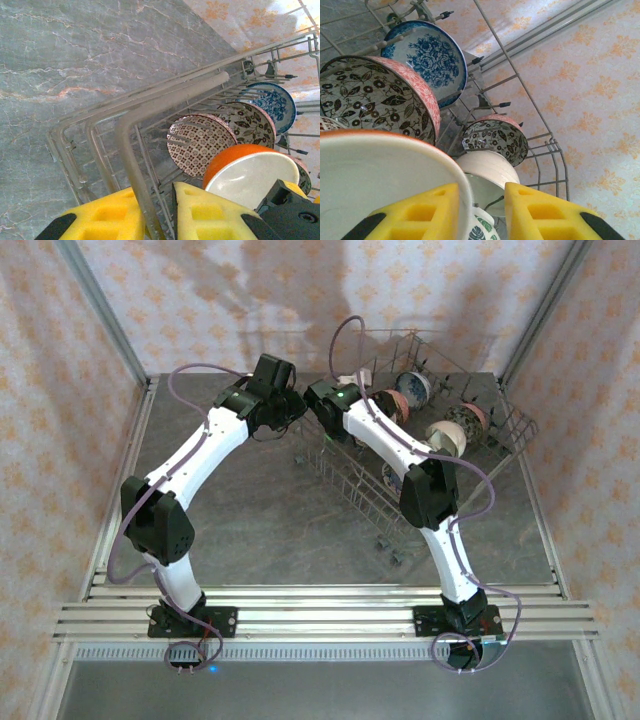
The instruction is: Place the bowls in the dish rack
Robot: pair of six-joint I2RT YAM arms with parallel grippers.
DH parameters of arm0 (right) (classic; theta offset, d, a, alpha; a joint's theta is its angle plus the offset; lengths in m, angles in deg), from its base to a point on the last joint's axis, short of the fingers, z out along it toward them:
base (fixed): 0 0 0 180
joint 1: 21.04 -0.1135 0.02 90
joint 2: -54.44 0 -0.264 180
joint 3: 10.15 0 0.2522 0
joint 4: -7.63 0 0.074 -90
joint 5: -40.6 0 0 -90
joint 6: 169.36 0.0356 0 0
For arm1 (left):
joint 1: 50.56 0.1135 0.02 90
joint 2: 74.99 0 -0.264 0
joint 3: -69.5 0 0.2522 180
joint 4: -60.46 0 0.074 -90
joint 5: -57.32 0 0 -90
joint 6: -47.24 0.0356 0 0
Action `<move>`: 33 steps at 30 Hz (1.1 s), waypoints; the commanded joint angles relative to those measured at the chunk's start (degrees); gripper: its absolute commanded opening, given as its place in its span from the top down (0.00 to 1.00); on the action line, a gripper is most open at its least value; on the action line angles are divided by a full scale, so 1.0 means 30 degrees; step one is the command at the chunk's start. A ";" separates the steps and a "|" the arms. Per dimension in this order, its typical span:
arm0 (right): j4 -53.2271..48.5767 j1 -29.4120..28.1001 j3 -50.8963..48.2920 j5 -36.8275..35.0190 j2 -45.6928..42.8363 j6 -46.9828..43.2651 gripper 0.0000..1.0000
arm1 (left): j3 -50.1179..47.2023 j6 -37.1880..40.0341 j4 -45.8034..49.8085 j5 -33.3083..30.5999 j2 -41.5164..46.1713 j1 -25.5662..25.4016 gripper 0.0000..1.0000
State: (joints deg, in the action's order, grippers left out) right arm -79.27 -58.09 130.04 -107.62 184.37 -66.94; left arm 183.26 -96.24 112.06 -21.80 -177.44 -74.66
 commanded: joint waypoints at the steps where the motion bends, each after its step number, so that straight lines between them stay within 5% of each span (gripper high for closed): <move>1: -0.1695 -0.1475 0.0171 0.0327 0.0897 0.0249 0.71 | 0.0286 0.0263 -0.0615 0.1281 0.0460 -0.0421 0.79; 33: -0.0261 -0.0949 -0.0030 0.6295 -0.0941 -0.1823 0.63 | 0.0442 0.0666 -0.0182 0.1947 0.0086 -0.0419 0.79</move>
State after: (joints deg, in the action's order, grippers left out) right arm -79.64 -58.66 130.57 -91.66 183.25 -71.92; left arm 183.29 -95.93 112.00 -20.67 -177.44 -74.50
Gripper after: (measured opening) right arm 0.371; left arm 0.209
